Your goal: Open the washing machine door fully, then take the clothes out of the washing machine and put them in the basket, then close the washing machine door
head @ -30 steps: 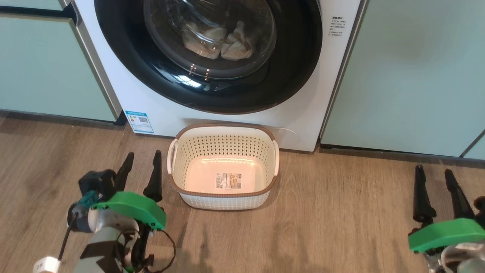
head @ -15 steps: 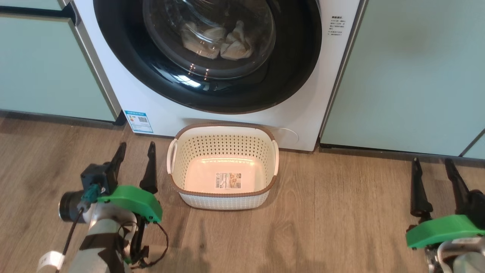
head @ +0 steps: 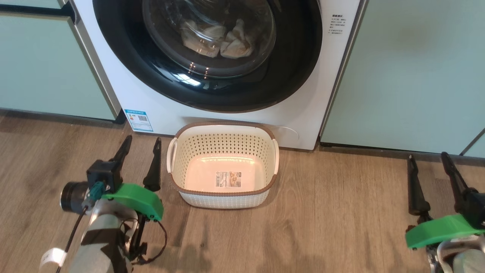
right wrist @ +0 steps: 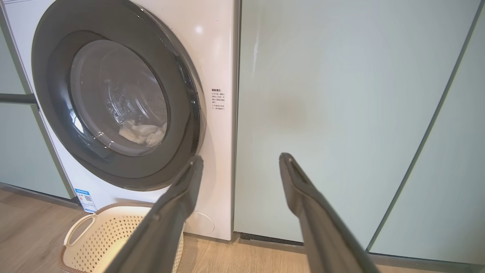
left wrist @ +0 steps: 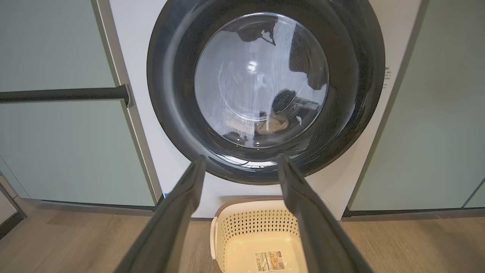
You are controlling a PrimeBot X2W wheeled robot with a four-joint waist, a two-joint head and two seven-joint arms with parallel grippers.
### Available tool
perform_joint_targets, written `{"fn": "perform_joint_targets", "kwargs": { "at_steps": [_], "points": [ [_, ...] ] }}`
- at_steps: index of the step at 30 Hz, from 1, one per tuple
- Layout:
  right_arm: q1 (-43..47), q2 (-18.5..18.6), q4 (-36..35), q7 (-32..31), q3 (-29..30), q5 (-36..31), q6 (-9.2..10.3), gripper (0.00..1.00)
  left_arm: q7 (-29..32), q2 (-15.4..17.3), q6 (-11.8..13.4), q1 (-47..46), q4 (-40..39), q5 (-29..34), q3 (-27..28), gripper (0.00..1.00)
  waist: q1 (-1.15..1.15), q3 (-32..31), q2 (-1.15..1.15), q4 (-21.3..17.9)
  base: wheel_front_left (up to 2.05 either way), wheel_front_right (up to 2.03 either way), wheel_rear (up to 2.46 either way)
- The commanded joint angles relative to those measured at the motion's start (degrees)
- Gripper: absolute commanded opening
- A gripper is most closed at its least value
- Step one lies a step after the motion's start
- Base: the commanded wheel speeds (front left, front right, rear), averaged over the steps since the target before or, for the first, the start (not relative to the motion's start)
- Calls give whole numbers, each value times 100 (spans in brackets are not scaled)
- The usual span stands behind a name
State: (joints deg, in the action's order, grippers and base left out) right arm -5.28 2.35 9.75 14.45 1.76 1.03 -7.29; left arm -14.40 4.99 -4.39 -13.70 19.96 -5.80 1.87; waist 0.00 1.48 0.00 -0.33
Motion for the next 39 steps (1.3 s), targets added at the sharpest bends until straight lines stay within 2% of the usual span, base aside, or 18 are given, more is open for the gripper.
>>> {"fn": "perform_joint_targets", "kwargs": {
  "at_steps": [1,9,39],
  "points": [
    [-307,53,-147,55,-88,38,-20,100,-60,89,-20,-309,-103,32,260,100,0,4,0,1,0,0,0],
    [-295,53,-88,55,-31,162,-20,100,-60,67,-123,-352,17,28,353,100,0,15,0,-2,0,0,0],
    [-292,53,13,55,-32,455,-20,100,-60,-39,-217,-415,285,123,516,100,0,-17,0,-2,0,0,0]
  ]
}}
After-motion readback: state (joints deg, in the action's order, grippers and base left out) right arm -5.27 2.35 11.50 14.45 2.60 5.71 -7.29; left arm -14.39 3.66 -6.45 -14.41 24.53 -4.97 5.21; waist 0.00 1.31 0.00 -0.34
